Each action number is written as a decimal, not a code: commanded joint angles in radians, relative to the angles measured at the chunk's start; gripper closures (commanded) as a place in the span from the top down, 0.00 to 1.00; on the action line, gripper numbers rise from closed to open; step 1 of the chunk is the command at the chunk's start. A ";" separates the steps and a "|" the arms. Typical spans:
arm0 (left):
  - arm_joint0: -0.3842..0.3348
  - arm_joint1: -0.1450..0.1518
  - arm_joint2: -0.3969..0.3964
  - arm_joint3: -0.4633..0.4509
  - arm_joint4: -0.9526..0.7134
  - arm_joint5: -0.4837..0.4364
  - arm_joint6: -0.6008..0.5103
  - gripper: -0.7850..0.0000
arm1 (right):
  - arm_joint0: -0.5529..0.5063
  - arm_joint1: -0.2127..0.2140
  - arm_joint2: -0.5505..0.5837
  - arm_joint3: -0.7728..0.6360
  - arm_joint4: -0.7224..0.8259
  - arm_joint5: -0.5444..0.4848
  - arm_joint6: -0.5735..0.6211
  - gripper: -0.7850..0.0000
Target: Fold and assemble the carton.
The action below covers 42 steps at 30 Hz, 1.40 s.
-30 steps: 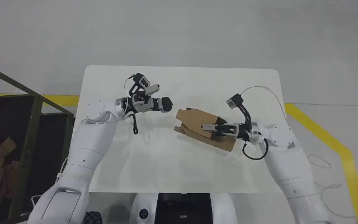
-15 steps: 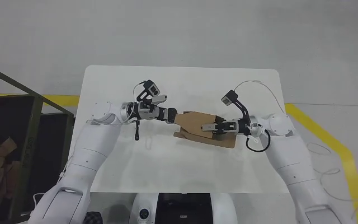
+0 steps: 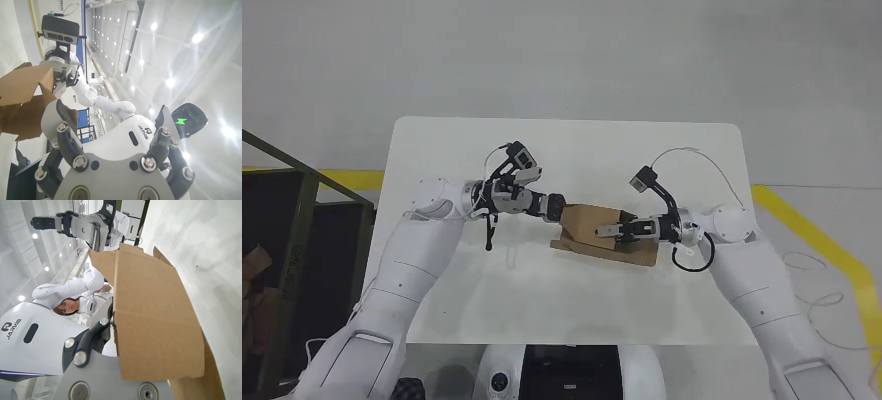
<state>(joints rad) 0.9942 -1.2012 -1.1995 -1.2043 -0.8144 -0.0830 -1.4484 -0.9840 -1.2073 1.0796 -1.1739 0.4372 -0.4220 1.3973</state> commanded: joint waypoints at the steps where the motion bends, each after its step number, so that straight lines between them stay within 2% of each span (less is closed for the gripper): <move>1: -0.007 -0.003 0.010 0.006 -0.007 -0.001 0.001 1.00 | 0.006 -0.003 -0.015 0.007 0.000 -0.002 -0.005 0.00; 10: -0.043 -0.015 0.068 0.032 0.012 -0.004 0.002 1.00 | 0.029 -0.010 -0.048 0.020 0.006 -0.001 -0.025 0.00; 23: -0.076 -0.019 0.106 0.026 0.115 -0.047 0.053 1.00 | 0.029 -0.013 -0.074 0.017 0.000 0.024 -0.074 0.00; 32: -0.046 -0.010 0.049 0.006 0.071 -0.117 0.084 1.00 | 0.013 -0.002 -0.039 0.036 0.056 0.019 -0.055 0.00; 42: 0.002 0.002 0.011 -0.019 0.062 -0.113 0.092 1.00 | -0.031 0.012 0.001 -0.005 0.114 0.016 -0.042 0.00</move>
<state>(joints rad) 0.9936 -1.1994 -1.1880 -1.2229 -0.7535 -0.1972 -1.3577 -1.0115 -1.1962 1.0787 -1.1733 0.5464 -0.4060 1.3537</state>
